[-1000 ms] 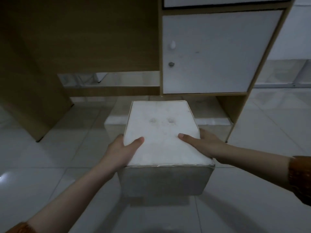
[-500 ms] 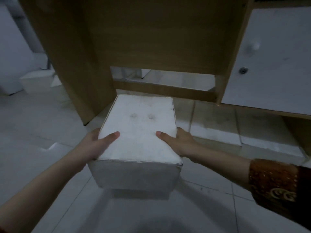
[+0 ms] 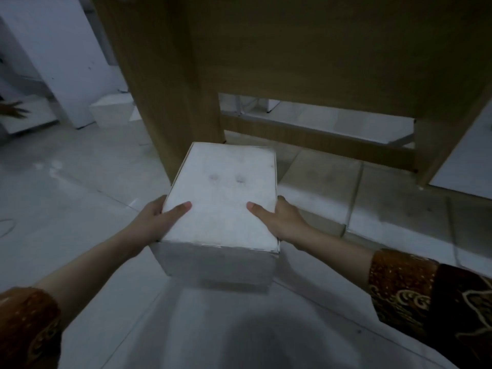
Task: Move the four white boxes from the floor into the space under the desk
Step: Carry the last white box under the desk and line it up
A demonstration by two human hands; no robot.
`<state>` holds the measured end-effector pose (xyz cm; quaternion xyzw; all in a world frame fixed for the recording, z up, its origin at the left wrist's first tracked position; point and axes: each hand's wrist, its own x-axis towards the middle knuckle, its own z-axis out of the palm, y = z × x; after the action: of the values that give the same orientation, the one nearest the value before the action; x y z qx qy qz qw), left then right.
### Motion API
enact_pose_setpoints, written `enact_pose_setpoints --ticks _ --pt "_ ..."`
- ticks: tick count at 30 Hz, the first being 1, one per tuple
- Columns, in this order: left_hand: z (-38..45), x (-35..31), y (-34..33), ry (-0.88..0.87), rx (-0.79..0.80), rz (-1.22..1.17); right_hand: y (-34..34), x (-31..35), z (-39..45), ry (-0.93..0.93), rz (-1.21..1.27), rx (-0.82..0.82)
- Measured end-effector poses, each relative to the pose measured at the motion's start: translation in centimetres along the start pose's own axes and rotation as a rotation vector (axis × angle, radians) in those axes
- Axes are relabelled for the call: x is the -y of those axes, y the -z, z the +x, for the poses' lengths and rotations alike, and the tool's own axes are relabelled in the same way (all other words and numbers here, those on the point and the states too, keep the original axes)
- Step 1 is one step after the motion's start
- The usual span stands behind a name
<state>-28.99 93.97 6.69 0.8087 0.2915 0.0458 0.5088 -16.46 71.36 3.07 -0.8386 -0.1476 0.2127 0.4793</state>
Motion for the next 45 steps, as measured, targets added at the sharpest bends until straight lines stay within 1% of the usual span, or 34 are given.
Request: enact_pose_setpoints --ticks 5,9,12,18,21,23,25,26,27,28,29,30,31,33,35,38,41,45 --pt "5.3 2.0 1.1 -0.066 0.023 -0.017 -2.4 0.8 3.5 0.049 -0.072 -0.071" --pt "8.9 3.9 2.6 -0.08 0.058 -0.028 -5.1 1.3 6.6 -0.037 -0.119 -0.067" --pt "11.9 5.3 3.1 -0.087 0.116 -0.024 -7.2 0.8 8.7 -0.103 -0.101 -0.077" --pt "18.3 8.7 0.6 -0.087 0.222 -0.037 -10.3 -2.7 10.9 -0.228 -0.05 -0.216" --pt "20.4 10.0 -1.5 -0.074 0.266 -0.053 -11.0 -4.3 10.9 -0.272 -0.035 -0.332" --pt "21.4 10.9 -2.8 -0.076 0.27 -0.082 -11.7 -5.1 10.7 -0.236 -0.063 -0.417" --pt "21.6 11.0 -3.9 -0.181 0.19 -0.085 -12.3 -5.4 9.7 -0.112 -0.151 -0.43" --pt "21.6 10.9 -4.2 -0.284 0.13 -0.044 -13.0 -5.5 9.2 -0.047 -0.279 -0.402" --pt "21.5 10.8 -4.4 -0.434 0.072 0.026 -13.5 -5.6 8.7 0.028 -0.471 -0.362" --pt "21.5 10.8 -4.4 -0.604 0.047 0.124 -14.0 -5.7 8.2 0.119 -0.687 -0.315" --pt "21.5 11.0 -4.2 -0.75 0.072 0.247 -14.2 -6.0 7.9 0.211 -0.889 -0.272" --pt "21.6 11.2 -3.8 -0.85 0.128 0.376 -14.2 -6.2 7.8 0.278 -1.044 -0.232" --pt "21.9 11.7 -3.5 -0.892 0.197 0.498 -13.9 -6.2 7.9 0.323 -1.135 -0.212" --pt "22.6 12.6 -2.8 -0.878 0.315 0.699 -13.3 -6.4 8.6 0.379 -1.221 -0.237" --pt "23.4 12.8 -2.9 -0.874 0.347 0.822 -12.8 -6.5 9.6 0.371 -1.244 -0.253" --pt "25.2 11.0 -3.8 -0.866 0.343 0.915 -12.0 -6.4 11.7 0.314 -1.259 -0.233" --pt "27.5 8.9 -4.9 -0.869 0.373 1.027 -10.9 -6.1 14.1 0.254 -1.245 -0.188" --pt "29.9 6.7 -6.6 -0.846 0.404 1.101 -9.0 -6.7 16.3 0.239 -1.306 -0.186"
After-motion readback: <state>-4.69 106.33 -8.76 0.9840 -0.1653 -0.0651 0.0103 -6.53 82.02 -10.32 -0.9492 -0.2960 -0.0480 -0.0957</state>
